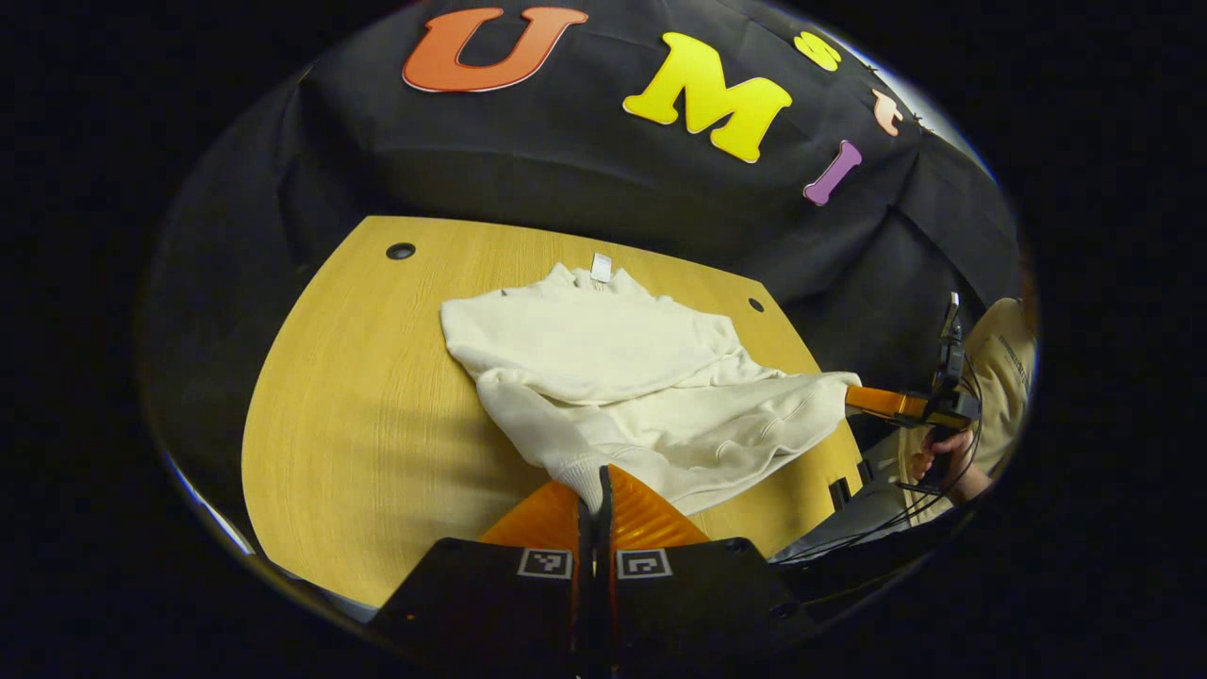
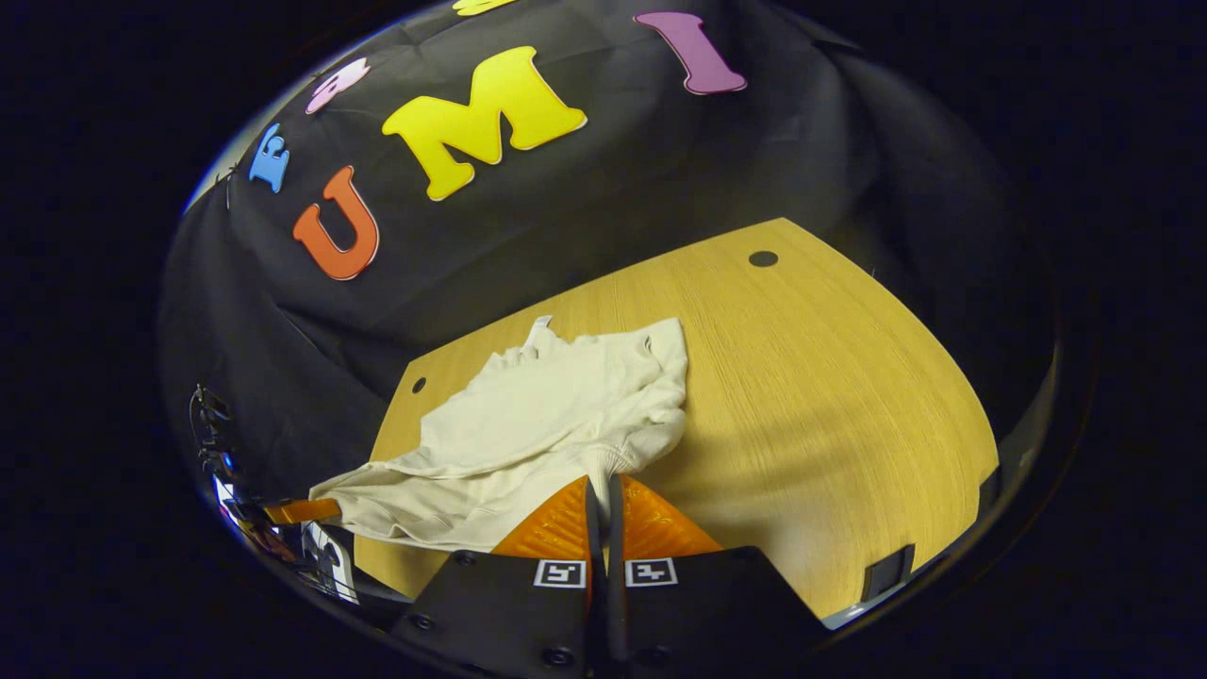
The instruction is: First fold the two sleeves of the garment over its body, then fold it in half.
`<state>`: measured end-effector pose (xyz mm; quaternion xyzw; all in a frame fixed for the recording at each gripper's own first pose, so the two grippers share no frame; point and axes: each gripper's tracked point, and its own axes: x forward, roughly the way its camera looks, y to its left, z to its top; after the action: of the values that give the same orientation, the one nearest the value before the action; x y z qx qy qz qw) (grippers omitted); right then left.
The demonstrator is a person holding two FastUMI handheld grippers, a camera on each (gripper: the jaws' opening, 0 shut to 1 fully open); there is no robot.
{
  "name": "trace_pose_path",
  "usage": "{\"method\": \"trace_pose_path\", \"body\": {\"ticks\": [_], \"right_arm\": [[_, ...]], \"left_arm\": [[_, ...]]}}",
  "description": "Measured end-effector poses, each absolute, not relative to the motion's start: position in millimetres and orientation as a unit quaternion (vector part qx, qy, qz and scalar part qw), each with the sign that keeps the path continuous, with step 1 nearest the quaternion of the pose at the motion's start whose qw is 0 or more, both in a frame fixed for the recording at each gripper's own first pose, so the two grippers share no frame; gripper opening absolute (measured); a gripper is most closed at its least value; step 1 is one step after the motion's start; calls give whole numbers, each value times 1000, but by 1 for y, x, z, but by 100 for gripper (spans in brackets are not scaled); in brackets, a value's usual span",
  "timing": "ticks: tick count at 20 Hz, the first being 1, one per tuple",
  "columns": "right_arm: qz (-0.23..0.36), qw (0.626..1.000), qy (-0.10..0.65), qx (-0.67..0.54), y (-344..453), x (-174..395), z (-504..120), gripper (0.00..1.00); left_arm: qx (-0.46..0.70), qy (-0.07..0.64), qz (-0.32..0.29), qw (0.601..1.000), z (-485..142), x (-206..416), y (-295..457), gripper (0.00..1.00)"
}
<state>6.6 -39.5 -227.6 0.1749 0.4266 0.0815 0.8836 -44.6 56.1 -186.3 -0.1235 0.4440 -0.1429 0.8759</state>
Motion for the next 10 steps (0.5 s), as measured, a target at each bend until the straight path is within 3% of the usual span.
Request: {"method": "trace_pose_path", "body": {"ticks": [10], "right_arm": [[95, 903, 385, 163, -12, 139, -217, 0]], "left_arm": [[-123, 435, -128, 883, -177, 96, 65, 3]]}}
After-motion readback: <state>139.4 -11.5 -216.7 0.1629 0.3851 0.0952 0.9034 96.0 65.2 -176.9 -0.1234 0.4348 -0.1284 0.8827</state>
